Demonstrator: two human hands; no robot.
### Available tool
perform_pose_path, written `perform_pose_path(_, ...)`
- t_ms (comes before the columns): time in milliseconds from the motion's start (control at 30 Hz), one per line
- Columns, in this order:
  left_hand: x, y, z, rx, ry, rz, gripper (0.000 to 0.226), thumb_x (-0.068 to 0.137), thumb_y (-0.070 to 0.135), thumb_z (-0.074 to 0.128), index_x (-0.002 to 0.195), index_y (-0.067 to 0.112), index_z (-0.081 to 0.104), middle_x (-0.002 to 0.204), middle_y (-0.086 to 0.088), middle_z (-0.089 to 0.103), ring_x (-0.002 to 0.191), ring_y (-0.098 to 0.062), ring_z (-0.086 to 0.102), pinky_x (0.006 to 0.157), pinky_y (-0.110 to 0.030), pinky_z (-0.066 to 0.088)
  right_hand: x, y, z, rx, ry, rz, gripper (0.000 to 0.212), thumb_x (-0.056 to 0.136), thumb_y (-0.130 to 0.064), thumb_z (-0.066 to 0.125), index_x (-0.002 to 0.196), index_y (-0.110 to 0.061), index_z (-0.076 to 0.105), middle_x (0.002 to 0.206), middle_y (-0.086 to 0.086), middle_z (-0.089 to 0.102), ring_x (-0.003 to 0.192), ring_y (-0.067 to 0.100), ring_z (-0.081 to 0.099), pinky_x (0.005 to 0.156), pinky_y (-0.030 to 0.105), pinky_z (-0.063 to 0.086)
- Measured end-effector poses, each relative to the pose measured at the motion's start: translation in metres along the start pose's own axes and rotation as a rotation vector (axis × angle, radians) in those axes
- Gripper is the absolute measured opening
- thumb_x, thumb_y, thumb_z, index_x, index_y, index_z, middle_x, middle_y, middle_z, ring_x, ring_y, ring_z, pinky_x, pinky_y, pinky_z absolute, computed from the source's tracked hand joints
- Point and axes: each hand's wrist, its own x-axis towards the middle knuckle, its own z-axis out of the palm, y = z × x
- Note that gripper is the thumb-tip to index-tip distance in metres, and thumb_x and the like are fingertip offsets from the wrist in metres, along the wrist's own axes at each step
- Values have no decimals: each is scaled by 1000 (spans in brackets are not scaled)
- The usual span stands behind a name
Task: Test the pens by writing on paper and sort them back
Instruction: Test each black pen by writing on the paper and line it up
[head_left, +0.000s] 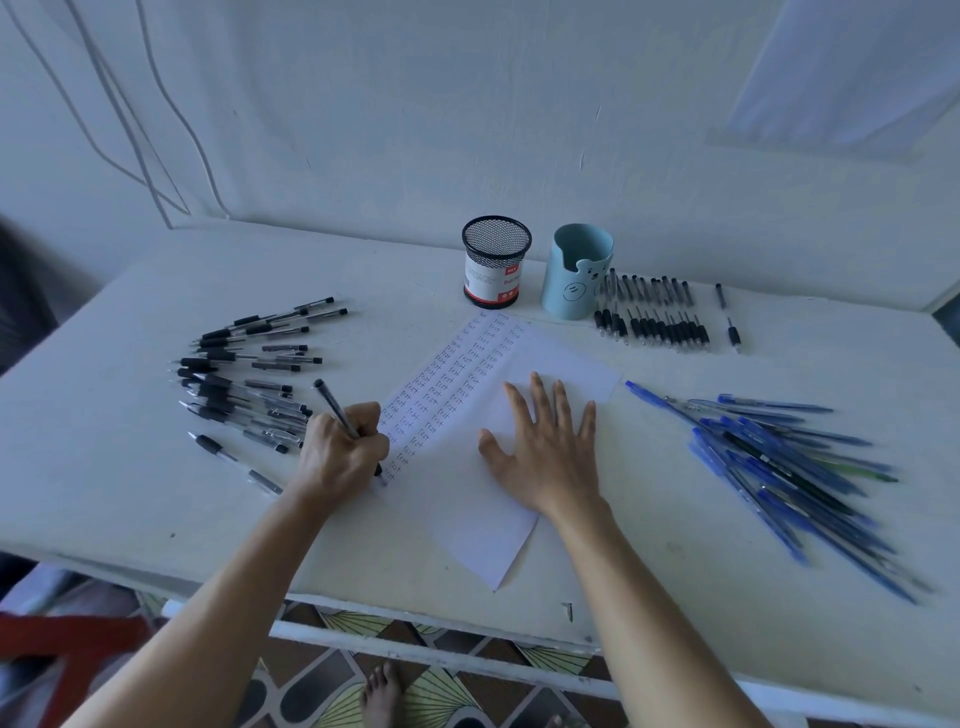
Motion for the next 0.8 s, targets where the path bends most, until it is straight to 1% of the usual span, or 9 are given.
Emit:
perform_pose_path(133,3,1,-2,-58,-27,-25,17,55,10,53,56,13,36,49,8,31,44,-9,36,44,-27,35,0,0,-1,1,1,-4,73,96,-64,28,158,-31,6,167,0,-7,153,24,-10,119,59,-7)
perform_pose_path(200,6,-1,-4,-185,-47,-43,10,63,10,56,65,17,50,52,-3,38,47,-18,40,45,-29,37,-1,0,-2,-3,-2,-4,73,96,-64,27,158,-31,6,167,0,-7,153,25,-10,119,59,-7)
perform_pose_path(267,9,-1,-6,-334,-52,-78,12,80,23,59,90,21,53,49,-3,37,45,-19,37,44,-26,32,-1,0,-2,-4,0,-3,73,96,-64,27,158,-31,6,167,0,-7,153,25,-10,119,59,-7)
perform_pose_path(333,13,0,-4,-363,-17,-134,37,90,52,58,107,20,48,45,1,41,39,-19,37,42,-25,32,-1,0,-1,-6,-1,-5,73,96,-65,27,158,-31,6,167,0,-7,153,25,-10,119,59,-7)
perform_pose_path(400,17,3,0,-245,-1,-150,39,98,52,53,113,16,53,44,-1,49,37,-18,42,42,-25,36,-1,1,-1,-6,-3,-8,73,96,-65,26,158,-31,6,167,0,-7,153,25,-11,119,59,-8)
perform_pose_path(467,18,5,4,-149,-22,-142,25,103,40,49,105,19,61,44,0,54,38,-13,46,44,-24,38,-1,0,-2,3,-5,-6,73,96,-65,27,158,-31,6,167,0,-7,153,24,-11,119,58,-9)
perform_pose_path(567,18,10,7,-42,-48,-139,23,102,41,50,90,24,60,48,2,60,39,-9,48,49,-26,39,-1,0,-2,13,-6,-2,73,96,-65,27,158,-32,5,167,-1,-8,153,23,-12,119,57,-10)
perform_pose_path(700,21,16,12,72,-139,-114,26,100,48,51,92,24,56,55,-1,66,40,-7,48,52,-28,39,0,1,-3,39,-27,3,71,97,-63,27,158,-33,6,167,-2,-9,153,22,-13,119,56,-12)
perform_pose_path(800,27,25,20,198,-226,-110,30,99,50,51,88,23,57,54,1,65,44,-8,53,54,-27,39,2,3,-6,117,-27,15,59,102,-47,26,158,-33,10,167,-6,-3,153,18,-6,120,53,-11)
